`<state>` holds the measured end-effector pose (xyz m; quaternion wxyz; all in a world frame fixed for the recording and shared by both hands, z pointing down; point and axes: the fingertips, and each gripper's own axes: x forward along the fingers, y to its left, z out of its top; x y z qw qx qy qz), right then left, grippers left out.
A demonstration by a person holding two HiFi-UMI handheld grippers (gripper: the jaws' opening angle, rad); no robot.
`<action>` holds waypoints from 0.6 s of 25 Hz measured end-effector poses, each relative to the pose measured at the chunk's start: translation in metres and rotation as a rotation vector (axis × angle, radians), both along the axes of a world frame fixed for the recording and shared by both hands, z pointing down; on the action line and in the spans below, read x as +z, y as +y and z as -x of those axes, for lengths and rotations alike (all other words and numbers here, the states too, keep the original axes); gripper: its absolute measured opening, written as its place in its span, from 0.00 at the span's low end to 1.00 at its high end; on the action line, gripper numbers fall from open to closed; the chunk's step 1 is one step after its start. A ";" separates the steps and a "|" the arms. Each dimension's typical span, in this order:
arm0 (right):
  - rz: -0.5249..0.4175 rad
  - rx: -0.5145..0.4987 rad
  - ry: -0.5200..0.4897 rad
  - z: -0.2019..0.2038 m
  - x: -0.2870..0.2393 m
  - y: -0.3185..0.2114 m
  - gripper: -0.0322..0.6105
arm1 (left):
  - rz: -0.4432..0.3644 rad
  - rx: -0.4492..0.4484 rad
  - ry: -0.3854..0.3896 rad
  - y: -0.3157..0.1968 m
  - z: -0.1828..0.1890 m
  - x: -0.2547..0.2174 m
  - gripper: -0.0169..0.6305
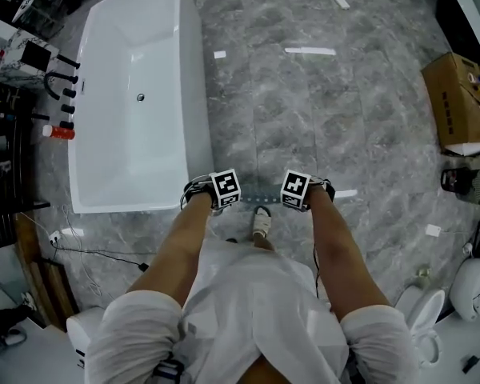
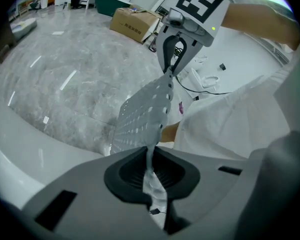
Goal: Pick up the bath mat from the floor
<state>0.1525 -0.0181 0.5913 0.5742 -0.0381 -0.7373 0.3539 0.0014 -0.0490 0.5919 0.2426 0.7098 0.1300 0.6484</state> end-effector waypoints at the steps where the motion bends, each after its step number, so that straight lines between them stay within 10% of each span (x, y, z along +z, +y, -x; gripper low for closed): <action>1: 0.000 -0.003 0.001 -0.001 -0.006 0.001 0.15 | 0.002 -0.001 0.002 0.002 0.000 -0.007 0.08; 15: -0.009 -0.002 0.040 -0.009 -0.041 0.012 0.15 | 0.001 0.025 0.059 0.014 -0.009 -0.042 0.08</action>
